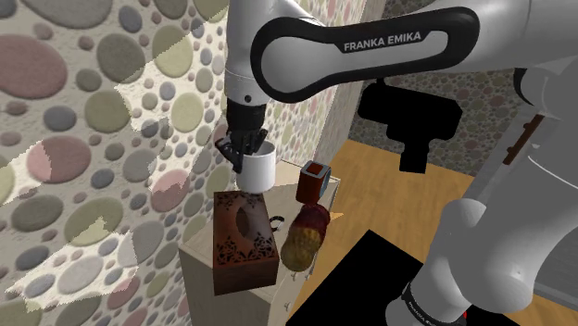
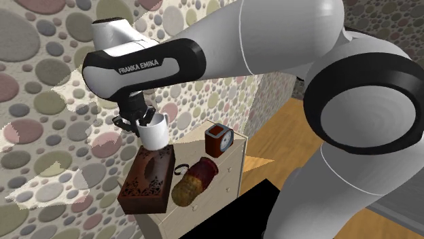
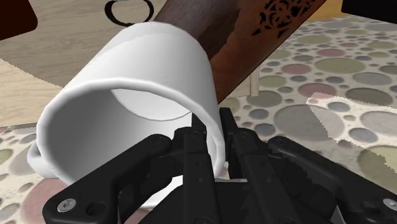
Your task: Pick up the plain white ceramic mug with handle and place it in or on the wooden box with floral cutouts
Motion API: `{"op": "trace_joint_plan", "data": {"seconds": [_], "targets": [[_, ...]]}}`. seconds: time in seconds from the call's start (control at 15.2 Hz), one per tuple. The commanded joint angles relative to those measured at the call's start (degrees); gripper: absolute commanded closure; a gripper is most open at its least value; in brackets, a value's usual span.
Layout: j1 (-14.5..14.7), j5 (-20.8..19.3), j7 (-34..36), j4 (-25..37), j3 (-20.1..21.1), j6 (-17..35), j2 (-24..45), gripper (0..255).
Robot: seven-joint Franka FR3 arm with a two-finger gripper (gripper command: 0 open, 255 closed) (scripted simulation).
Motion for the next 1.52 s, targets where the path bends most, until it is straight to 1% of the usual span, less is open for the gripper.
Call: {"op": "trace_joint_plan", "data": {"seconds": [0.0, 0.07, 1.19, 1.45], "targets": [[1.07, -0.07, 2.87, 0.98, 1.69, -0.36, 0.74, 255], [1.75, -0.16, 4.64, 1.75, 2.75, -0.68, 1.28, 255], [1.75, -1.05, 5.92, -8.69, 3.09, 12.32, 3.94, 255], [1.74, -1.09, 5.97, -8.93, 3.10, 12.68, 4.06, 255]]}}
